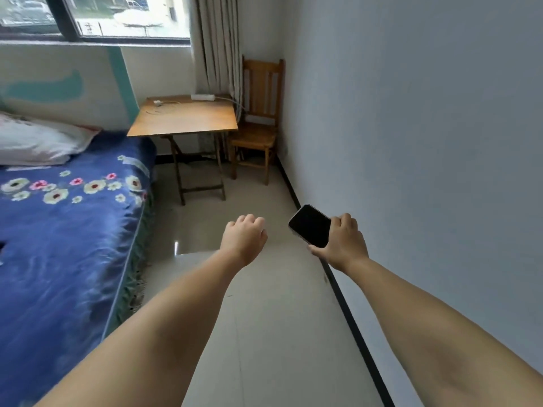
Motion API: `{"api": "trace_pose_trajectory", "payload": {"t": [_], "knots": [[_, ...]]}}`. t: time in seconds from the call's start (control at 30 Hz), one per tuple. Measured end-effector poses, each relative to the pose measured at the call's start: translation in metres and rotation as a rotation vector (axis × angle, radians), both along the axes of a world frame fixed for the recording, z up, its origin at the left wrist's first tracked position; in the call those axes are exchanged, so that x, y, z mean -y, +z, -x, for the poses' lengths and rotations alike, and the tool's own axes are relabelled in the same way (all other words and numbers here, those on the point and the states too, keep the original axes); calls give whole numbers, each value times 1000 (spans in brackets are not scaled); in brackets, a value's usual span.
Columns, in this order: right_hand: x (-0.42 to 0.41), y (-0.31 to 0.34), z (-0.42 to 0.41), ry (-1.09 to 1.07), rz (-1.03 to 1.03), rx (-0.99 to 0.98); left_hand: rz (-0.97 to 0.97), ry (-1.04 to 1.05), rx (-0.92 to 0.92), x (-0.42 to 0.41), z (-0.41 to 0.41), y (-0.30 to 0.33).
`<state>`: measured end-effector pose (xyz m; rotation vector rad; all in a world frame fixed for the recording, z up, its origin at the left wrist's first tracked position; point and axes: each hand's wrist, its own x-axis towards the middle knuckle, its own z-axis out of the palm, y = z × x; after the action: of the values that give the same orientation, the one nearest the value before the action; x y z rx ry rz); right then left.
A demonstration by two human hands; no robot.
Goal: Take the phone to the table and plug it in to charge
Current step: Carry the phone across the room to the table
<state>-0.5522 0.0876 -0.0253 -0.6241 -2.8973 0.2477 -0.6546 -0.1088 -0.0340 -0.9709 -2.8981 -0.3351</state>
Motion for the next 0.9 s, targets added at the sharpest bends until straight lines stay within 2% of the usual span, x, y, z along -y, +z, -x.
{"api": "trace_pose_trajectory", "payload": {"t": [0.2, 0.43, 0.7, 0.9], "knots": [[1, -6, 121, 97, 69, -2, 7, 135, 1, 8, 86, 1], [23, -14, 285, 231, 129, -26, 8, 274, 12, 22, 231, -5], [20, 1, 475, 175, 151, -40, 24, 275, 30, 15, 427, 11], [-1, -1, 583, 141, 148, 0, 5, 232, 57, -5, 538, 8]]}}
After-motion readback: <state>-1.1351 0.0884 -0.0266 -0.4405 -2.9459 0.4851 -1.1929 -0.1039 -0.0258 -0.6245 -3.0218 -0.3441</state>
